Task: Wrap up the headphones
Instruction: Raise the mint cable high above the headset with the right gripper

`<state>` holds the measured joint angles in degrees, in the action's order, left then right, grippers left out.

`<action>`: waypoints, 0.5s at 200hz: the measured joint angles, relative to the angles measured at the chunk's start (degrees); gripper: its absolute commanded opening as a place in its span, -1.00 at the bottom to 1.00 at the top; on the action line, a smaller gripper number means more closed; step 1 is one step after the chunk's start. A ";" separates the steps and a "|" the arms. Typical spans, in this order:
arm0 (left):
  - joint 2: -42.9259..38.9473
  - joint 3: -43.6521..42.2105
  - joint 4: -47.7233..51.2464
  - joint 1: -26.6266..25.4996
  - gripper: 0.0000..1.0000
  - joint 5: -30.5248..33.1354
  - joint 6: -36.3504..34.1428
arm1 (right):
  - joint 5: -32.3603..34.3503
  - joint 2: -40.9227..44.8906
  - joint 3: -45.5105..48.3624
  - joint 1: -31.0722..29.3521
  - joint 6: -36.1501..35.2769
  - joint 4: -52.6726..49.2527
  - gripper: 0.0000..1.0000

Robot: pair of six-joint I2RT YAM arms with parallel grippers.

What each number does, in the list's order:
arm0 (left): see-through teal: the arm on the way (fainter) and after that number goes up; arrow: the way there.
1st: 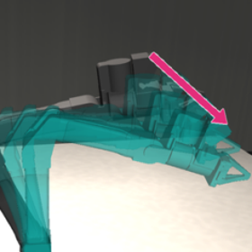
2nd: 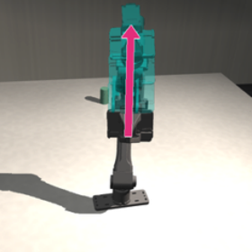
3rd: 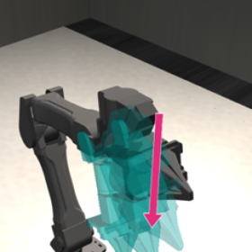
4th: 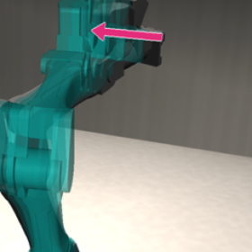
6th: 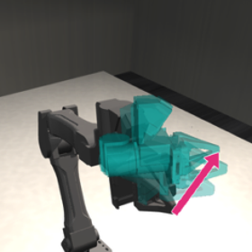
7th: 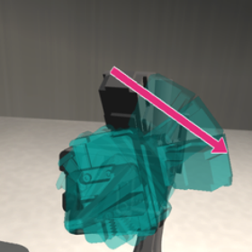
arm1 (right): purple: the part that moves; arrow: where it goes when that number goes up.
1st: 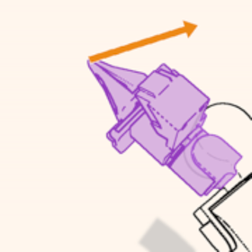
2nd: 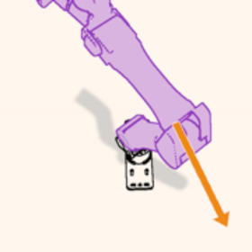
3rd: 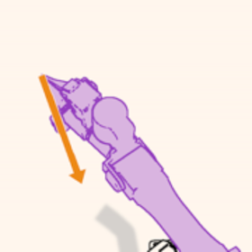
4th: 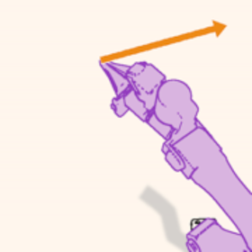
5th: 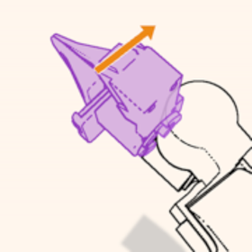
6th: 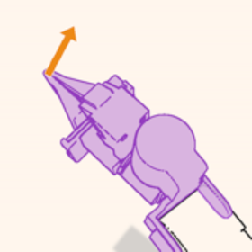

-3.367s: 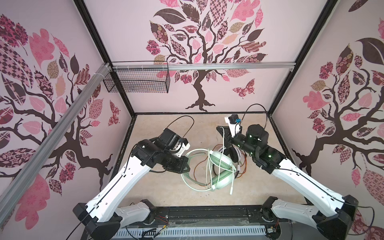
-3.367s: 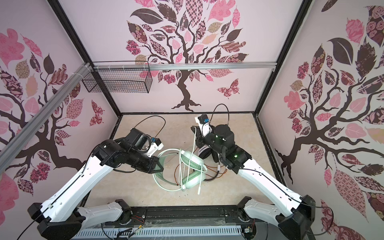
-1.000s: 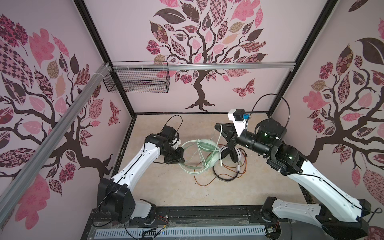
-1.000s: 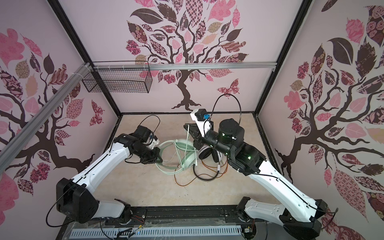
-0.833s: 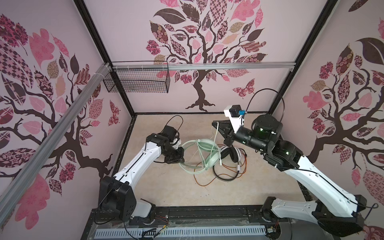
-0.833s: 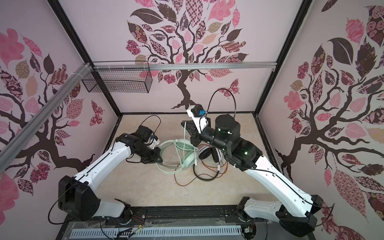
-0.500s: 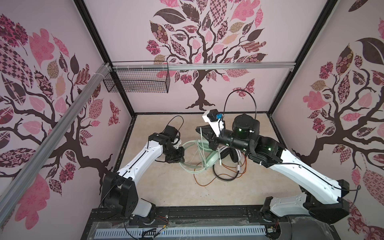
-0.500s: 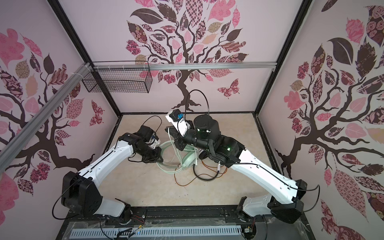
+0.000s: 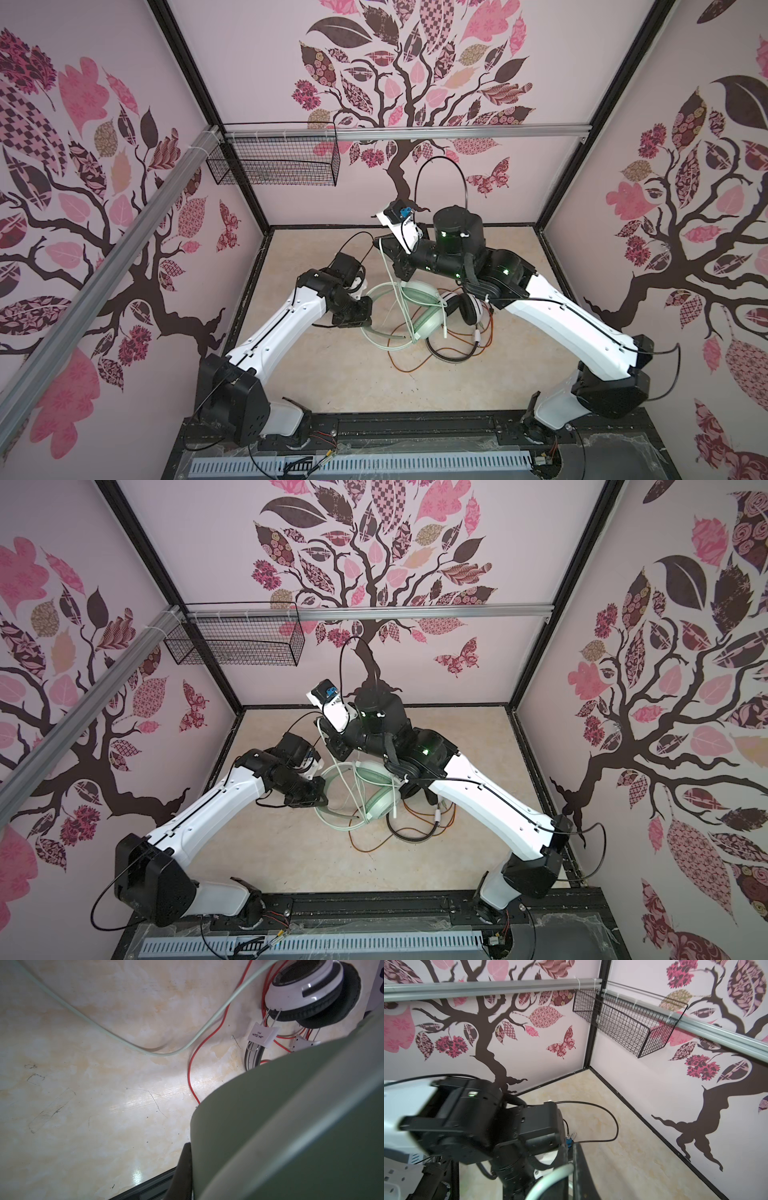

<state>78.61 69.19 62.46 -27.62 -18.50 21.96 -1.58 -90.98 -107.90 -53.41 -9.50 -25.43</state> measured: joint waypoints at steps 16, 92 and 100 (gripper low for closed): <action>-2.91 -0.11 1.09 -1.86 -1.00 0.79 -0.42 | -0.31 -2.23 -1.40 1.64 -0.24 -0.94 -1.00; -14.03 -0.98 5.42 -2.19 -1.00 -1.11 -0.81 | -9.31 -7.06 -1.77 11.74 1.25 -1.27 -0.95; -14.14 -0.98 5.73 -2.16 -1.00 -2.12 -0.81 | -10.75 -8.07 -1.77 12.37 1.79 -1.11 -0.95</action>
<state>64.47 68.20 68.18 -29.78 -20.62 21.15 -12.34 -99.04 -109.67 -41.04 -7.70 -26.55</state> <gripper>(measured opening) 0.073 0.061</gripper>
